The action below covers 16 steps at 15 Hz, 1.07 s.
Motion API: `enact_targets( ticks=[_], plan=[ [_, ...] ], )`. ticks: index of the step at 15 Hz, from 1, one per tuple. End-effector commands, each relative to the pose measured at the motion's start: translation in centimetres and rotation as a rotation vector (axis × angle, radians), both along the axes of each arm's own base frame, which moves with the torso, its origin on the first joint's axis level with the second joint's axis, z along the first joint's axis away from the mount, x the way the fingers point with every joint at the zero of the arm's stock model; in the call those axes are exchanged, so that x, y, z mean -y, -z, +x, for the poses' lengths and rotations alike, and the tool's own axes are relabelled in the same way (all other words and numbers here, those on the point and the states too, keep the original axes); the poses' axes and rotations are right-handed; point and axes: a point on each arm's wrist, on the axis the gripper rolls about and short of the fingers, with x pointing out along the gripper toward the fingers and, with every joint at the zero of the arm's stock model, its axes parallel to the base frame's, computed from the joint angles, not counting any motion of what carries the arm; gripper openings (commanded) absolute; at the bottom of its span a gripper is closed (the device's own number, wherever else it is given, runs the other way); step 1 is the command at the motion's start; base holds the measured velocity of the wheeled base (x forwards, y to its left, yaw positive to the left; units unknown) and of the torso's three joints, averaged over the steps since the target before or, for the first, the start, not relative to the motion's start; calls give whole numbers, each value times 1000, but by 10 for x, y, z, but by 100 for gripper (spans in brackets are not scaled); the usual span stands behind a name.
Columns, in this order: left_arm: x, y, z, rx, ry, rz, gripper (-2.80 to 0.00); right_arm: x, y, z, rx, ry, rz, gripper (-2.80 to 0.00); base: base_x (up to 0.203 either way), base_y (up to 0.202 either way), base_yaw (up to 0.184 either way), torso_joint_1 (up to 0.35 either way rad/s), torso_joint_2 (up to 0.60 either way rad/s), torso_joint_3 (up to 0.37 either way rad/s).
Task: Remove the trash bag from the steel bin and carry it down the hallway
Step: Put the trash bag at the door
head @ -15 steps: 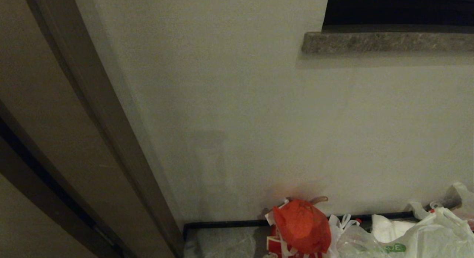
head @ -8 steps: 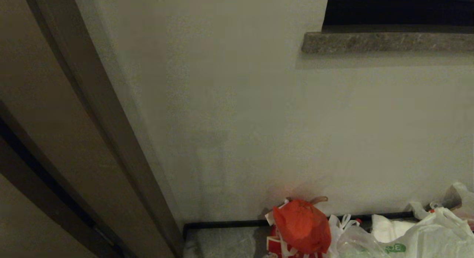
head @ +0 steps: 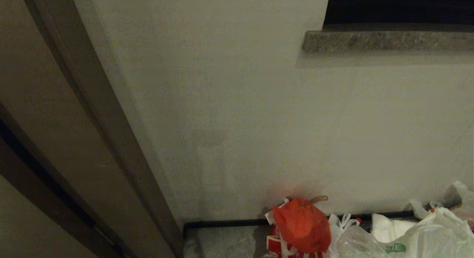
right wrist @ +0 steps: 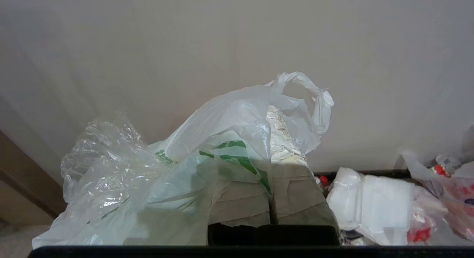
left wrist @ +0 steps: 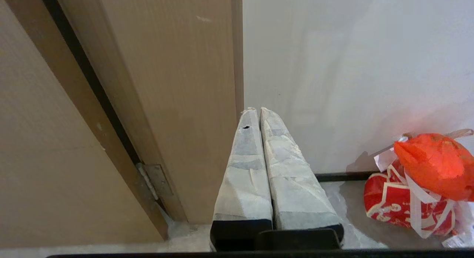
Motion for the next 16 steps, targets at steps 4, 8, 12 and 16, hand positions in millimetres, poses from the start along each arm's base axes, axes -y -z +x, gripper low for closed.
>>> enact_targets(
  ticks=[4, 8, 12, 16],
  plan=[
    [0, 0, 0, -3, 0, -1, -280, 0, 4, 1, -13, -1, 0, -280, 0, 0, 0, 3, 2, -167],
    [0, 0, 0, -3, 0, -1, -280, 0, 4, 1, -13, -1, 0, -280, 0, 0, 0, 2, 4, -194],
    [0, 0, 0, -2, 0, -1, -280, 0, 4, 1, -13, -1, 0, -280, 0, 0, 0, 3, 2, -195],
    [0, 0, 0, -3, 0, -1, -280, 0, 4, 1, -13, -1, 0, -280, 0, 0, 0, 2, 2, -199]
  ],
)
